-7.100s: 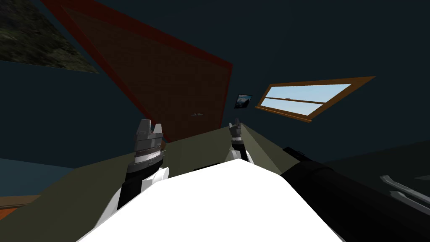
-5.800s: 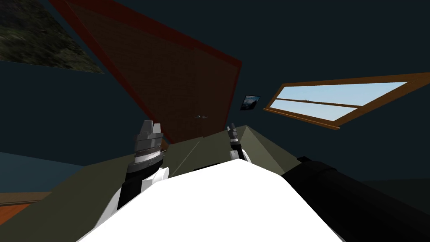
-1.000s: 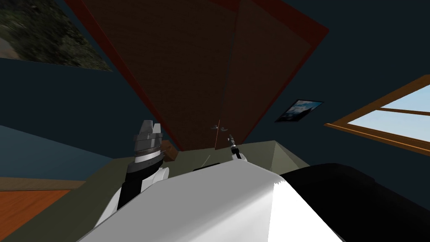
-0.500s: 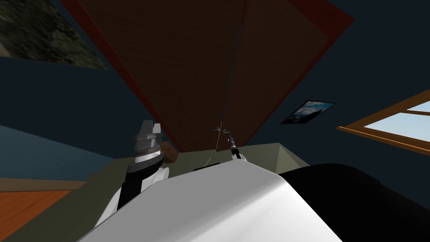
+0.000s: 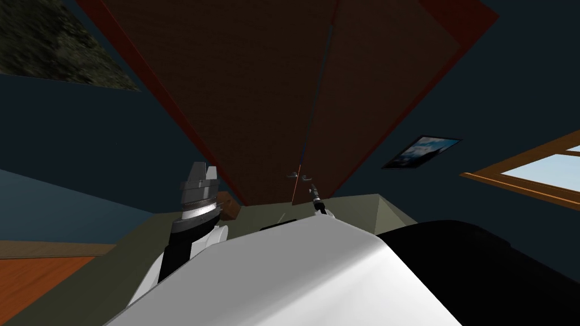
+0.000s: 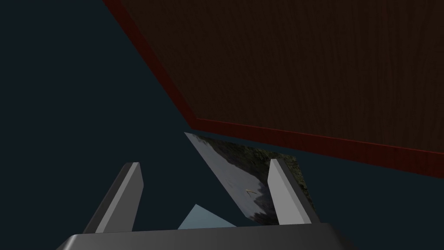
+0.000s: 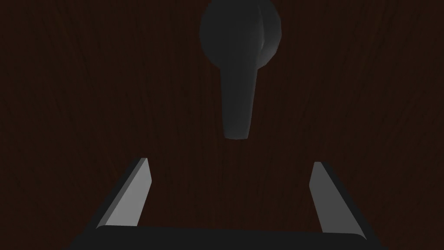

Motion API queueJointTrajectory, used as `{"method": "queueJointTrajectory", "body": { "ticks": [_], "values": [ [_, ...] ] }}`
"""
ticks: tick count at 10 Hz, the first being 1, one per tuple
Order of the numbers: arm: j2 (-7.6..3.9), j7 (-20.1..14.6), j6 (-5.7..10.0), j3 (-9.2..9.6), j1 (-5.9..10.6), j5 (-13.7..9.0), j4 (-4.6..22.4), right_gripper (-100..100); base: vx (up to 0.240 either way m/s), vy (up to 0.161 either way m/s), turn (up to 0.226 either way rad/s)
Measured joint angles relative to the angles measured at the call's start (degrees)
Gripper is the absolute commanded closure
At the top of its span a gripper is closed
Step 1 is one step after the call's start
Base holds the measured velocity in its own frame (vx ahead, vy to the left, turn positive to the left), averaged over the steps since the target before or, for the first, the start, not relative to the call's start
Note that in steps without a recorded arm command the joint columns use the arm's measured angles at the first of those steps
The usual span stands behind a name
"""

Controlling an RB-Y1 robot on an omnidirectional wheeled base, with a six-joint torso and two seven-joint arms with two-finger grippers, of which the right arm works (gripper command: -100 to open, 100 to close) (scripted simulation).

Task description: Pull the door open

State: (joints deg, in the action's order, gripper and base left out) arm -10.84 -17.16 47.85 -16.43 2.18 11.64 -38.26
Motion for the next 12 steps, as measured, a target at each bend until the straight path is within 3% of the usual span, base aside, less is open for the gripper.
{"method": "queueJointTrajectory", "body": {
  "ticks": [2,3,5,7,9,12],
  "values": [
    [-2.36,-0.2,3.08,-1.59,0.73,-1.1,5.6,-100,0.014,-0.006,0.025],
    [-2.62,-0.3,3.21,-1.82,0.28,-1.2,5.6,-100,0.011,-0.004,-0.001],
    [-2.49,-0.8,1.93,-1.69,-1.09,-1.1,3.1,-100,0.045,-0.009,0.064],
    [-4.09,-1.1,3.57,-2.87,-0.88,-2.0,5.8,-100,0.095,-0.013,0.043],
    [-4.19,-1.8,2.79,-2.83,-2.45,-2.0,3.3,-100,0.166,-0.022,0.149],
    [-4.19,-2.7,3.31,-2.14,-1.82,-1.9,2.7,-100,0.173,0.042,0.088]
  ]
}}
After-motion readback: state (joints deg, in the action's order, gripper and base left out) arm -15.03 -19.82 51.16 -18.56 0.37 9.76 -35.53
